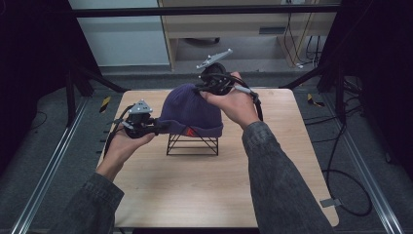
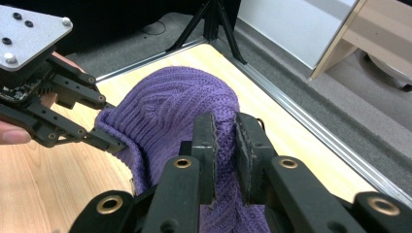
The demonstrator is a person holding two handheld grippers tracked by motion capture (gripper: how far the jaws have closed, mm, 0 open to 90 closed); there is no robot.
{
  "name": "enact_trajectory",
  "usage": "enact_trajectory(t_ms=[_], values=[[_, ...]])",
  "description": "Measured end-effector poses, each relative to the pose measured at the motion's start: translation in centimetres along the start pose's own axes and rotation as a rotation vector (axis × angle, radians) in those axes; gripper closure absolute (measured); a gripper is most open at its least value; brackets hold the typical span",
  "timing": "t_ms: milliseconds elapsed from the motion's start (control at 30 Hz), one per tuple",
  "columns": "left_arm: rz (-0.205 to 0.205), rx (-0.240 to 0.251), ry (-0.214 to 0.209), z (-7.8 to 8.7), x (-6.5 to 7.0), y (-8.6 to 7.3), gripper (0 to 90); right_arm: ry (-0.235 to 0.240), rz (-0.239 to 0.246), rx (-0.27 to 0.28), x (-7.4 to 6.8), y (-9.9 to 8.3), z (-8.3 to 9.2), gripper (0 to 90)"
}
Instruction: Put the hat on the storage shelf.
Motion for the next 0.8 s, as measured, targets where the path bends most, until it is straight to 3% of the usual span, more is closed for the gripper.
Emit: enact_trajectory(t_ms=[800], values=[[0.036,-0.019,-0.009,-1.3,-0.1,-2.7,67.9,0.024,0.021,-0.066,-1.1,-2.1,-2.0,79.7]])
Point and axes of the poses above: each handheld gripper's, and its own axes: z roughly backward along the jaws, y roughly out of its top, x roughly to its right, the point moved 5 cm from there along -z, roughly forward along the jaws, and after that the axes turned 9 degrees about -y, right-handed, at the moved point
